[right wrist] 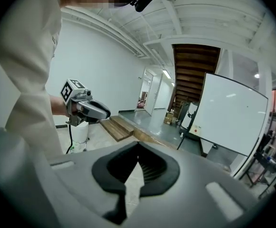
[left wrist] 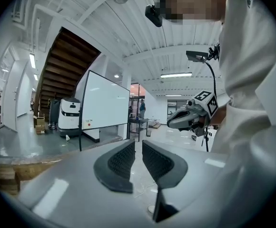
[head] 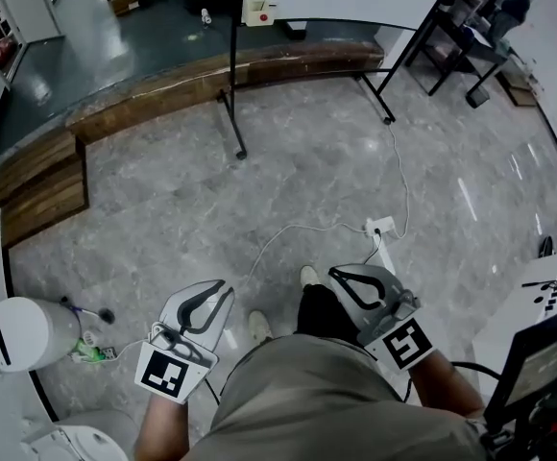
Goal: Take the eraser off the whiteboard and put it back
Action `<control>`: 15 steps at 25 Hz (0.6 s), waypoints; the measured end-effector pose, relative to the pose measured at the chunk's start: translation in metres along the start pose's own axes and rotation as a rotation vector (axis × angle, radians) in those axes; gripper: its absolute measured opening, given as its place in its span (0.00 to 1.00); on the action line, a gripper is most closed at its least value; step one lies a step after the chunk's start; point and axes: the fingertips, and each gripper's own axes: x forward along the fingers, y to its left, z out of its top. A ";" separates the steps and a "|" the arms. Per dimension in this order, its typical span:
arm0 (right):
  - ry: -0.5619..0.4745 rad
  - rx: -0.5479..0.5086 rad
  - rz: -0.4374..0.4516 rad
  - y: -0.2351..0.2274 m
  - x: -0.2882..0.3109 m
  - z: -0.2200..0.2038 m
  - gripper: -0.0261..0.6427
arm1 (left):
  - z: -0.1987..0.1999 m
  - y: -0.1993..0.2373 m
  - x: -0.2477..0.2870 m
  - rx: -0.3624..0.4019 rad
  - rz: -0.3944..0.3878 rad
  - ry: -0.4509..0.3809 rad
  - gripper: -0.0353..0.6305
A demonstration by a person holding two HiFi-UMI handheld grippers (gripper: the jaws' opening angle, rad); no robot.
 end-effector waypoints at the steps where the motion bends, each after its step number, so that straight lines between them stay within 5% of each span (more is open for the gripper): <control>1: 0.001 -0.006 0.008 0.000 0.001 -0.001 0.04 | 0.001 0.000 0.002 0.003 0.003 -0.001 0.14; 15: -0.062 0.037 0.052 -0.111 0.042 -0.016 0.04 | 0.028 0.049 0.097 0.014 0.078 0.039 0.14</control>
